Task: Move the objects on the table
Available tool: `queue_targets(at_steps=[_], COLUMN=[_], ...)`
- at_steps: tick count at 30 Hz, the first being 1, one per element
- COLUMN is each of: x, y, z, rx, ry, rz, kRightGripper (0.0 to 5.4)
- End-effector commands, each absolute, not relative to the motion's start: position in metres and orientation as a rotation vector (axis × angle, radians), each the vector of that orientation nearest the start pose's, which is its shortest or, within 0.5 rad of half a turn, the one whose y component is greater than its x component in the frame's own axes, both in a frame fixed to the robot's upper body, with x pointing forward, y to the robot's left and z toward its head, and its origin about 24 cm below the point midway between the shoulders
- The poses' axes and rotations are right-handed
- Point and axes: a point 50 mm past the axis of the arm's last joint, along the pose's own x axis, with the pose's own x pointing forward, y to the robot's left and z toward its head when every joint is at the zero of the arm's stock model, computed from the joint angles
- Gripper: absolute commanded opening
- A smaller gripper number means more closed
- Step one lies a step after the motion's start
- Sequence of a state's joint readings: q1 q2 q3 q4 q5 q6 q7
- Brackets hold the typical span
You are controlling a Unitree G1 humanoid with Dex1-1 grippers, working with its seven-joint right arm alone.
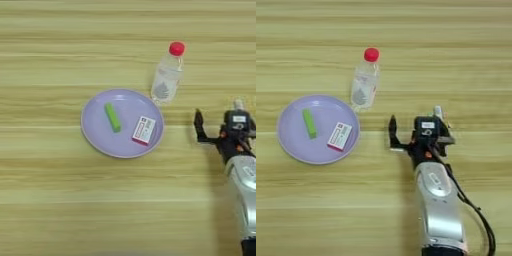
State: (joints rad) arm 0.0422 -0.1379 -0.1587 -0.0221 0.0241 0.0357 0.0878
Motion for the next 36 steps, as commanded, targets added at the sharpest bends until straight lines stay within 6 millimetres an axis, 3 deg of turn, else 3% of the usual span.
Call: queue_targets(at_steps=[1, 10, 20, 36], x=[0.252, 0.257, 0.28, 0.31], y=[-0.199, -0.186, -0.168, -0.16], z=[0.074, 0.081, 0.093, 0.109], rx=[-0.127, -0.124, -0.093, -0.069], ry=[-0.104, -0.13, -0.146, -0.151], rz=[-0.023, 0.039, 0.131, 0.204], kRightGripper=[5.38, 5.38, 5.38, 5.38])
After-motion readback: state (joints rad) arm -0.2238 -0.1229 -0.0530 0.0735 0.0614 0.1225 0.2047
